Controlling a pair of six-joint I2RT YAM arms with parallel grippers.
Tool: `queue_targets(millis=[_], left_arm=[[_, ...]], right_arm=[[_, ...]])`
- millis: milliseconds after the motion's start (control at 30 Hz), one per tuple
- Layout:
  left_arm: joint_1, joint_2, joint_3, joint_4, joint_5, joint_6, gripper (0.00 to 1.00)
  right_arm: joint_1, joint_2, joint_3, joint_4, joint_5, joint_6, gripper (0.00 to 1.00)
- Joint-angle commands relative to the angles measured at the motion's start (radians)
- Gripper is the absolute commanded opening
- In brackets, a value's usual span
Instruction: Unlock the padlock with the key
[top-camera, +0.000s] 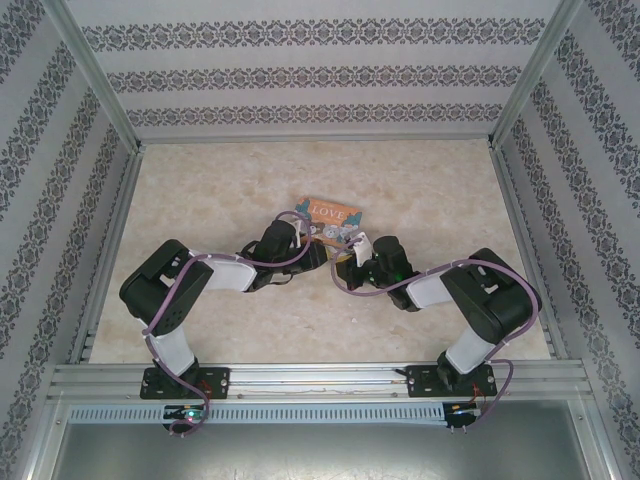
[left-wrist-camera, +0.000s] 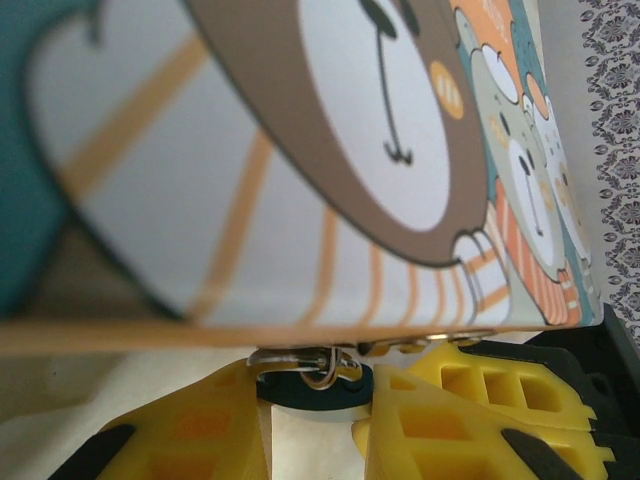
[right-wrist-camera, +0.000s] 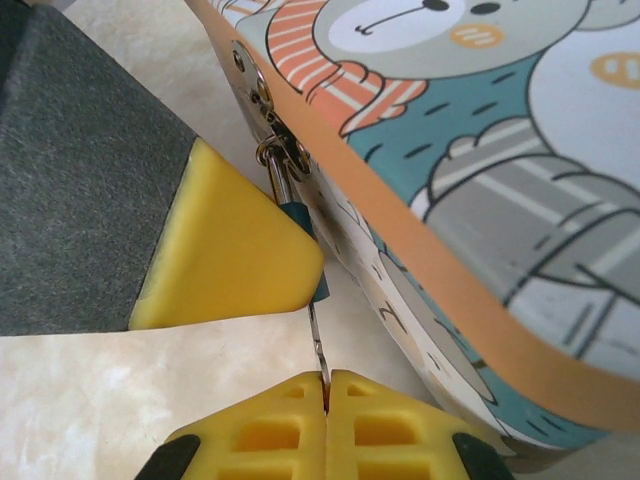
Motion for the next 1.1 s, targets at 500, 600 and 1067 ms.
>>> queue_targets(millis=[500,600,1067], left_arm=[[-0.005,-0.023,0.032,-0.017,0.088,0.017,0.23],[-0.005,-0.023,0.036,-0.02,0.093,0.015,0.23],[-0.005,-0.018,0.046,-0.005,0.116,-0.004,0.23]], right_arm=[[0.044,-0.01,0.06,0.09,0.062,-0.132,0.0],[0.046,0.0,0.063,0.097,0.061,-0.142,0.0],[0.039,0.062,0.075,0.24,-0.048,0.004,0.0]])
